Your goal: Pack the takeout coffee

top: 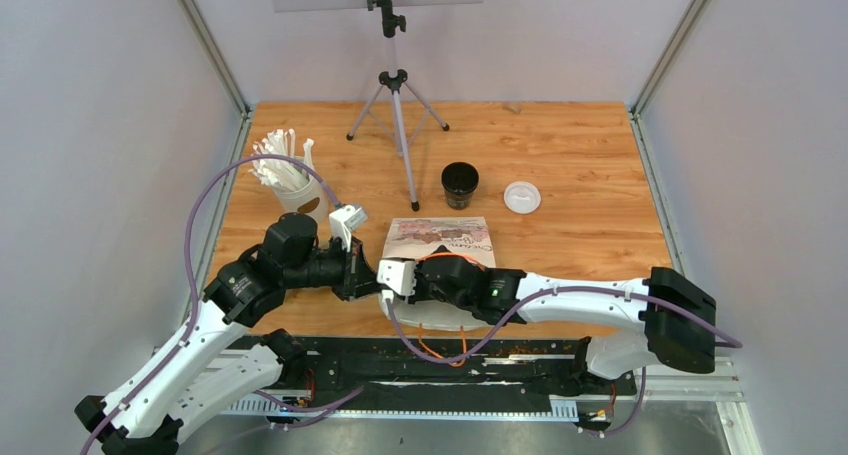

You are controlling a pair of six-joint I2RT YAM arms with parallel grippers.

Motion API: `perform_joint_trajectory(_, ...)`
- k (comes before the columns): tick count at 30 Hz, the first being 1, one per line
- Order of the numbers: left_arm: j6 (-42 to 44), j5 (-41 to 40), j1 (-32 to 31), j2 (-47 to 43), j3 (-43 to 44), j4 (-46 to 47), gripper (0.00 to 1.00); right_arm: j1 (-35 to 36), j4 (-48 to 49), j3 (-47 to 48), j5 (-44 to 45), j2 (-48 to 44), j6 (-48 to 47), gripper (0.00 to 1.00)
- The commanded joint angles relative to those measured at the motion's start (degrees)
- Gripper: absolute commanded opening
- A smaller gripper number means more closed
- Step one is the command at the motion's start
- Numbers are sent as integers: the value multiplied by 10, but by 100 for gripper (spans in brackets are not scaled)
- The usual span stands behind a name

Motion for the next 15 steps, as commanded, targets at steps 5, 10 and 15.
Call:
perform_joint_trajectory(5,-3,11,-3,-1,15,12,0,-1,54,21,56,14,-5,32)
perform_joint_trajectory(10,-4,12,-3,-1,16,11,0,0,57,25,85,31,-4,31)
perform_joint_trajectory(15,-5,12,-3,-4,15,8,0,0,72,20,95,29,-1,30)
